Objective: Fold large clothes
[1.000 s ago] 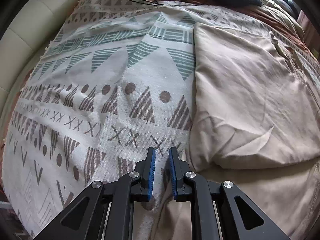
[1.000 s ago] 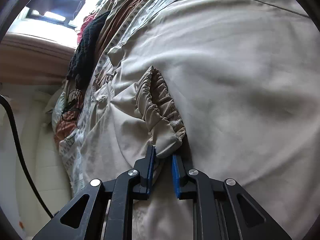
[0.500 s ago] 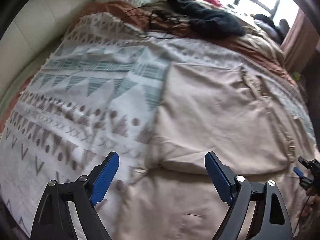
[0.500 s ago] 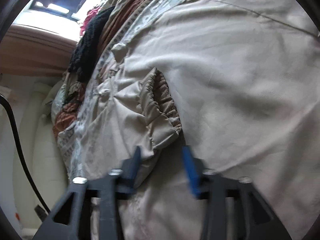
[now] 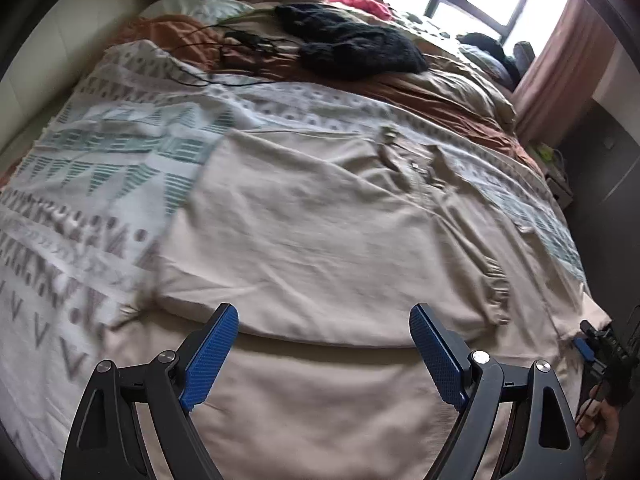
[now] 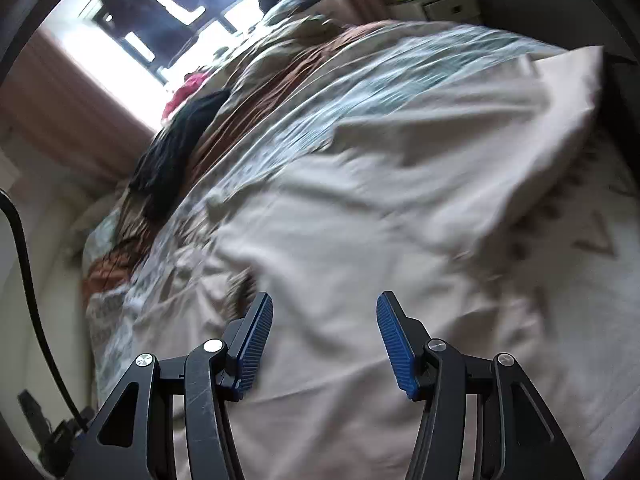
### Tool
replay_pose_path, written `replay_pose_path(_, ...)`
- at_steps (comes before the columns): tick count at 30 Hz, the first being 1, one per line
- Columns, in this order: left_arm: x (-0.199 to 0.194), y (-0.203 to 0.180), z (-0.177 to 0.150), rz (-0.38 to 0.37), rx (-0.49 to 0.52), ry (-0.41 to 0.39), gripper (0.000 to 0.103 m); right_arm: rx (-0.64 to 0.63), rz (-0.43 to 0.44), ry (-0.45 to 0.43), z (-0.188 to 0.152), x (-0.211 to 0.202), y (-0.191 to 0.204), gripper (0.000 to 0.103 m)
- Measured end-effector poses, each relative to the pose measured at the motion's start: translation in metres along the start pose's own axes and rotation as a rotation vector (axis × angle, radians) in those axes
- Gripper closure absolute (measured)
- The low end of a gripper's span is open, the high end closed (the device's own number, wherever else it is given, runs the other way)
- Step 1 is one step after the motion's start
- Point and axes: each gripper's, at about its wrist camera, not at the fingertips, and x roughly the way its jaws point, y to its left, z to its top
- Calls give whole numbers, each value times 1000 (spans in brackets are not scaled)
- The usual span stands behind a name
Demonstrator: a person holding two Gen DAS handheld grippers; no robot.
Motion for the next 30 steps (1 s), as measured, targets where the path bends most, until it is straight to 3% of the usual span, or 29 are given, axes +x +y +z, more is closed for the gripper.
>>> replay_pose_path(9, 12, -71, -26, -10, 98, -16, 15, 153, -86, -154, 34, -36, -92, 48)
replay_pose_path(16, 33, -100, -42, -3, 145, -17, 15, 247, -125, -260, 63, -53, -153, 62)
replay_pose_path(20, 46, -107, -45, -4, 161, -1, 15, 238, -126, -266, 74, -46, -160, 74)
replay_pose_path(30, 67, -100, -45, -10, 143, 26, 15, 224, -165, -232, 84, -11, -162, 78)
